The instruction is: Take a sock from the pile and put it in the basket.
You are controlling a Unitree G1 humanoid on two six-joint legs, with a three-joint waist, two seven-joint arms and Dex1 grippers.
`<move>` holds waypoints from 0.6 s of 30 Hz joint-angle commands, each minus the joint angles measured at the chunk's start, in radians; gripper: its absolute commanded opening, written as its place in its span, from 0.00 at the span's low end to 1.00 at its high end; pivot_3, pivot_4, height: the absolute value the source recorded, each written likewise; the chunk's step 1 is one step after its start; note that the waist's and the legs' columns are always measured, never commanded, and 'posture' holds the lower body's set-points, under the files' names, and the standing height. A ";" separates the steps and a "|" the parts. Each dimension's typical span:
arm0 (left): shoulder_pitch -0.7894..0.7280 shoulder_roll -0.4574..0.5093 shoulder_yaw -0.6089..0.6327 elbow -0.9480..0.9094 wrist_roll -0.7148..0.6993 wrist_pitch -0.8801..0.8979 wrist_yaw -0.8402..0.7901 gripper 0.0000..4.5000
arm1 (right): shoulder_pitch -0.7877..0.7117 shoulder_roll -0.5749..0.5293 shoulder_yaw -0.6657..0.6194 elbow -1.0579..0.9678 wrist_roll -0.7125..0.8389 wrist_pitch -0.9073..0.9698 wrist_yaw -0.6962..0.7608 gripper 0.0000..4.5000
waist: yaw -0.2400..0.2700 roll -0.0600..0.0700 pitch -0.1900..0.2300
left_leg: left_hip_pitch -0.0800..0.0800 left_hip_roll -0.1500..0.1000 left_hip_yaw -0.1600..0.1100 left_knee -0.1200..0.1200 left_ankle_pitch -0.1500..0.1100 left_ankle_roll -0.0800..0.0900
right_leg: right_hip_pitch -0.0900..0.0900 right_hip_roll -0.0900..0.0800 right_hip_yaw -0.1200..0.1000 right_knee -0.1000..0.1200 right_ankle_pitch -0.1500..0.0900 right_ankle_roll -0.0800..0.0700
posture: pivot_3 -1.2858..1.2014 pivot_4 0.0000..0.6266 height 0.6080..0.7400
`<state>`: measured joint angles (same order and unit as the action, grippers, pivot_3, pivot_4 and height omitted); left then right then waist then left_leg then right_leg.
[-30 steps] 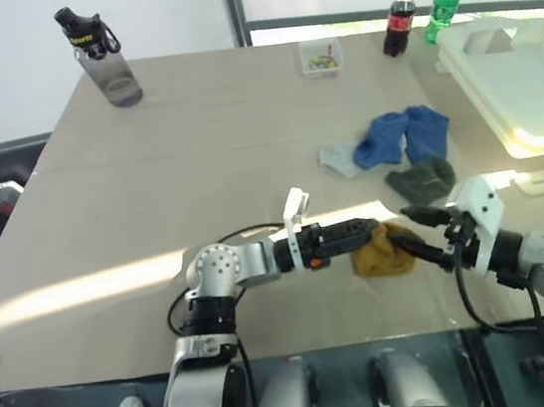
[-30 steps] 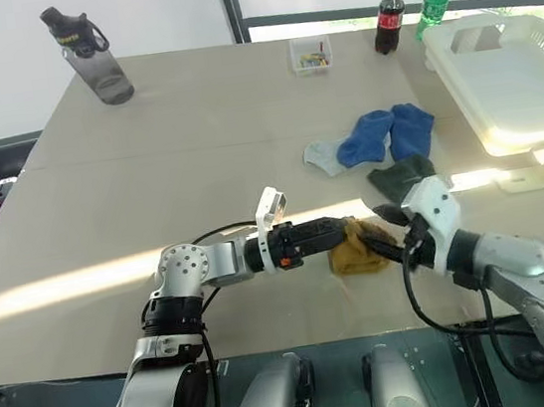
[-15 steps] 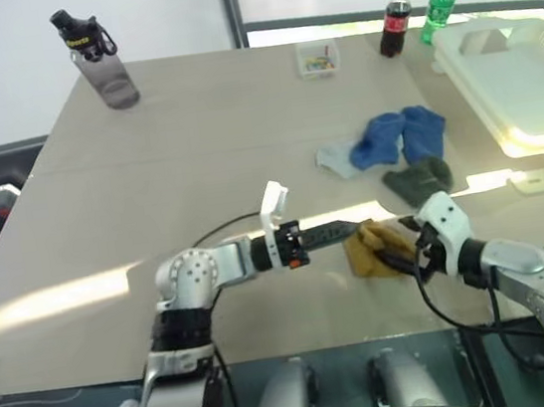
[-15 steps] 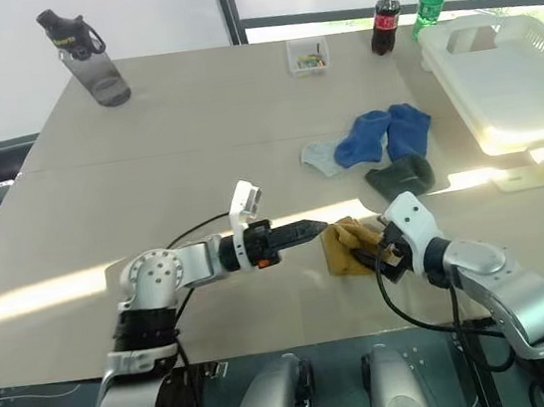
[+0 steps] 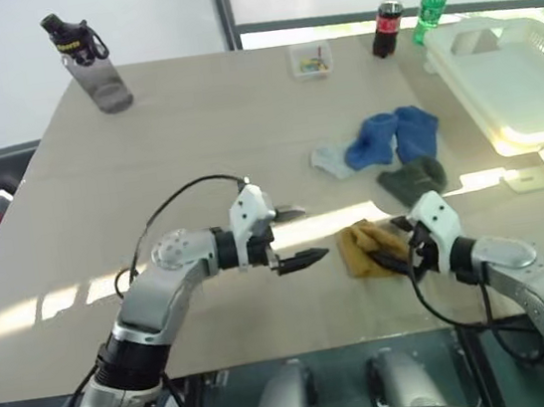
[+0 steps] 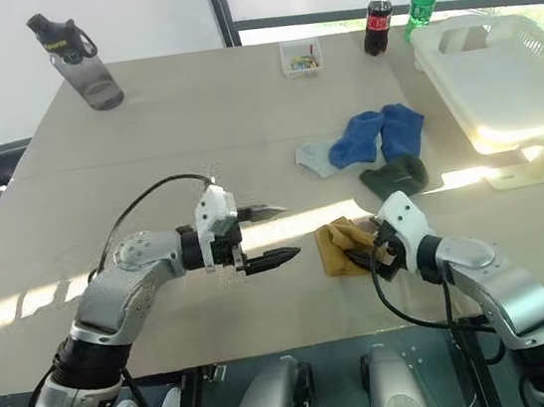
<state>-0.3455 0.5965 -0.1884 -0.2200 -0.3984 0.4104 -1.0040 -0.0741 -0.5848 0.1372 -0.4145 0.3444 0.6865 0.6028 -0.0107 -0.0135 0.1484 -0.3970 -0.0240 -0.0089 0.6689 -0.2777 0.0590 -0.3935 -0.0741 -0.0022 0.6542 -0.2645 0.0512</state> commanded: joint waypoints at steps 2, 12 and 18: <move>0.009 -0.008 0.006 0.004 0.028 -0.066 -0.008 1.00 | 0.022 -0.007 0.098 0.068 -0.051 0.003 0.033 0.99 | -0.003 0.000 0.000 | 0.000 0.000 0.000 0.000 0.000 0.000 | 0.000 0.000 0.000 0.000 0.000 0.000 | 0.52 0.24 1.00; 0.008 -0.013 0.000 0.021 0.050 -0.073 -0.010 1.00 | 0.006 0.015 0.089 0.104 -0.054 0.011 0.040 0.15 | -0.003 -0.002 -0.002 | 0.002 0.000 0.000 0.001 0.000 0.000 | 0.001 0.000 0.000 0.003 0.000 0.000 | 0.52 0.24 1.00; 0.006 -0.022 0.005 0.014 0.047 -0.062 -0.001 1.00 | -0.002 0.018 0.092 0.110 -0.050 0.029 0.048 0.01 | -0.003 -0.002 -0.002 | 0.003 0.000 0.000 0.001 0.000 0.001 | 0.001 0.000 0.000 0.003 0.000 0.000 | 0.52 0.24 1.00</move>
<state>-0.3358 0.5809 -0.1963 -0.1847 -0.3443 0.3569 -1.0069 -0.1010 -0.5648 0.1844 -0.3833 0.3234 0.6541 0.6616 -0.0141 -0.0156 0.1467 -0.3939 -0.0237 -0.0092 0.6701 -0.2776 0.0595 -0.3922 -0.0737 -0.0026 0.6572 -0.2641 0.0510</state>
